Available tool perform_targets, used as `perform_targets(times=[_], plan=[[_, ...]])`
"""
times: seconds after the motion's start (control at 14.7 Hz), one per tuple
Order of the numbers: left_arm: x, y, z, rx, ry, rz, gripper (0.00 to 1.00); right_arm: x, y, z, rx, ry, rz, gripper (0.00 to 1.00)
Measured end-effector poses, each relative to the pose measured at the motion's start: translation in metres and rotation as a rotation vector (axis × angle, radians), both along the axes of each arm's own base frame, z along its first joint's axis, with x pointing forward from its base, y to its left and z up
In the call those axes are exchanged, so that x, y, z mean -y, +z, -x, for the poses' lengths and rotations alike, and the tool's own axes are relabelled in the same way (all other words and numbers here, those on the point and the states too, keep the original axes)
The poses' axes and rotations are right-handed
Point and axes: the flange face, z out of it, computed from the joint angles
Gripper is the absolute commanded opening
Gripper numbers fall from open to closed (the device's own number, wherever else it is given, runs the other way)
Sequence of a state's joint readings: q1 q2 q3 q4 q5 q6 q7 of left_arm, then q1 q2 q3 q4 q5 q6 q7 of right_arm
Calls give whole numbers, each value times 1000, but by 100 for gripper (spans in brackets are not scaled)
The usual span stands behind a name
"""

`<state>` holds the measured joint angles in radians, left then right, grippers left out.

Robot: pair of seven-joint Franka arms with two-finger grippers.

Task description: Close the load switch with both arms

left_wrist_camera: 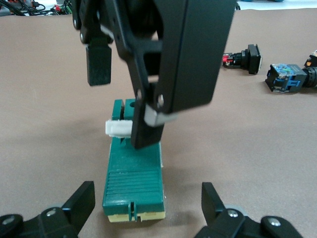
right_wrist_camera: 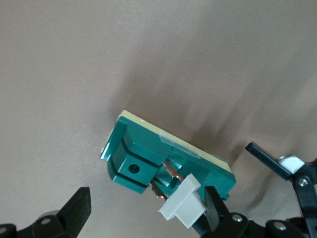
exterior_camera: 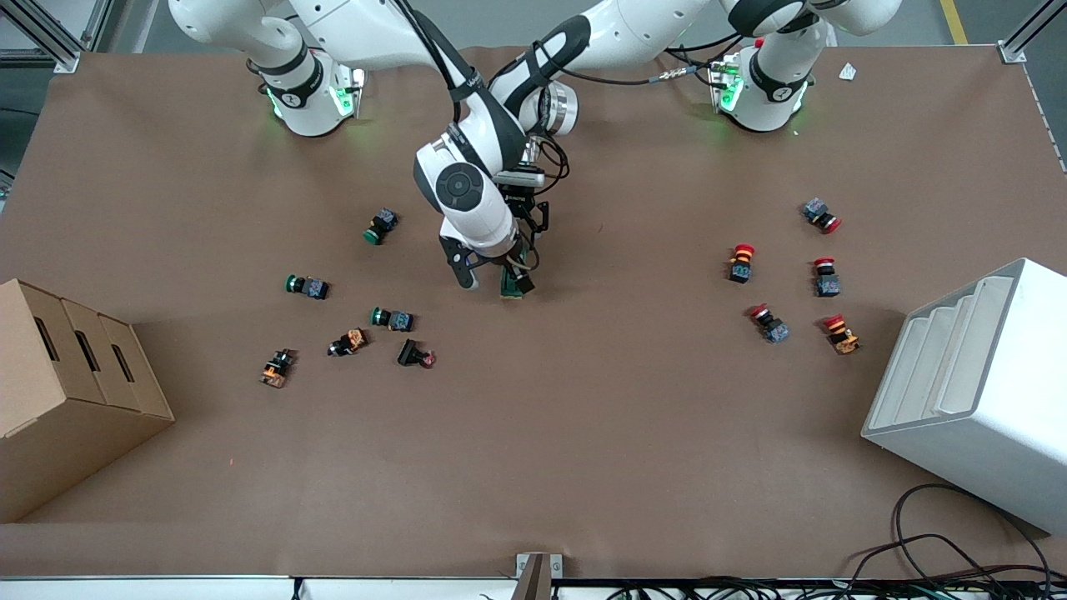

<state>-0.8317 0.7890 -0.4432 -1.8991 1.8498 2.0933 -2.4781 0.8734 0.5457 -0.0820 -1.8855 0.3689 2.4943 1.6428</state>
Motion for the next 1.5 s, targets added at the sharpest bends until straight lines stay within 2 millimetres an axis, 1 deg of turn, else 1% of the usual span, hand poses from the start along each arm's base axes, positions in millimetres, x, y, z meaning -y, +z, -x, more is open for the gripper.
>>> perform_targets(times=[0.14, 0.27, 0.48, 0.54, 0.75, 1.02, 1.29, 1.43, 1.5], plan=[[0, -2, -1, -2, 2, -2, 95, 1, 3, -4, -2, -4, -2, 100], [0, -4, -1, -3, 4, -3, 95, 1, 3, -9, 4, -10, -5, 100], [0, -5, -3, -1, 8, -2, 95, 1, -11, -33, 44, -38, -17, 100], [0, -5, -5, 1, 10, -2, 95, 2, -13, -39, 41, -42, -16, 100], [-2, -5, -10, 8, 18, -5, 96, 6, -8, -52, 53, -51, -26, 100], [-5, -7, -16, 14, 26, -11, 99, 7, -9, -56, 39, -44, -26, 100], [-5, -7, -19, 18, 30, -11, 99, 12, -10, -61, 19, -54, -35, 100], [-5, -6, -20, 21, 33, -9, 99, 16, -11, -68, -12, -65, -34, 100], [-4, -5, -21, 23, 35, -7, 99, 22, -13, -75, -31, -61, -24, 100]])
